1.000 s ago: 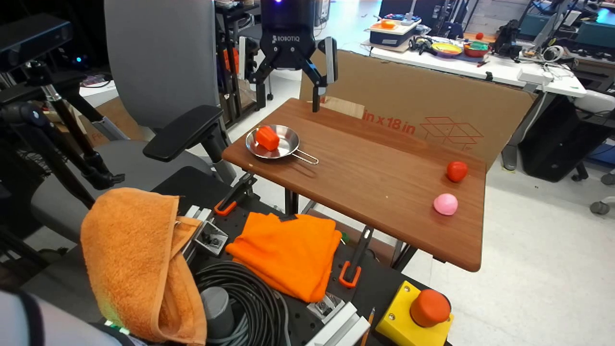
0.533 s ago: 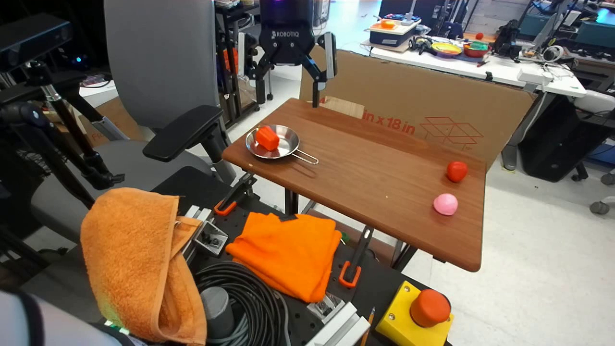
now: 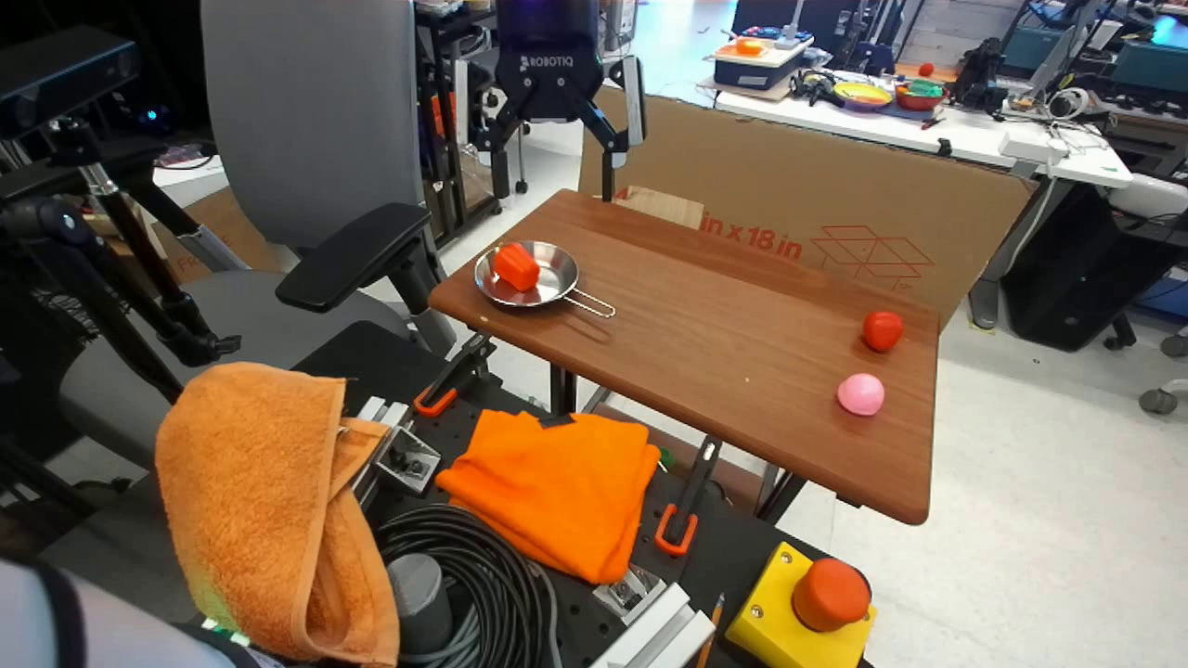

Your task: Remove the pepper from the pan and put it on the table

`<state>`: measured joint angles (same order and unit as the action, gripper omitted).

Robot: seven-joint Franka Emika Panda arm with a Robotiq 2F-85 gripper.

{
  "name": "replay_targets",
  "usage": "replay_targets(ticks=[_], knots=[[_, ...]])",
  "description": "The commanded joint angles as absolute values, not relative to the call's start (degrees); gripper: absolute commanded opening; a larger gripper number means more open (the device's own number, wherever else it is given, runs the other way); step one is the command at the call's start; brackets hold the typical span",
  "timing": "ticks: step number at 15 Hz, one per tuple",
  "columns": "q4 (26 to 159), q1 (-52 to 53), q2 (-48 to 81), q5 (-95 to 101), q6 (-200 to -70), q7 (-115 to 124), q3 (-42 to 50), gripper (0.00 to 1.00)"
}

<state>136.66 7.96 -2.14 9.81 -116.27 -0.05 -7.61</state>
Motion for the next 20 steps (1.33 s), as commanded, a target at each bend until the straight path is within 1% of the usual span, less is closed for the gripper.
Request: replay_targets(ticks=[1, 9, 15, 20], knots=[[135.71, 8.08, -1.42, 11.08, -115.2, -0.4, -7.98, 1.0], [137.11, 7.95, -2.51, 9.64, -118.29, -6.67, -7.75, 1.0], [141.44, 8.2, -5.39, 14.45, -129.0, -18.69, -7.82, 1.0], [143.17, 8.29, -5.45, 14.4, -133.35, -25.9, -7.56, 1.0]])
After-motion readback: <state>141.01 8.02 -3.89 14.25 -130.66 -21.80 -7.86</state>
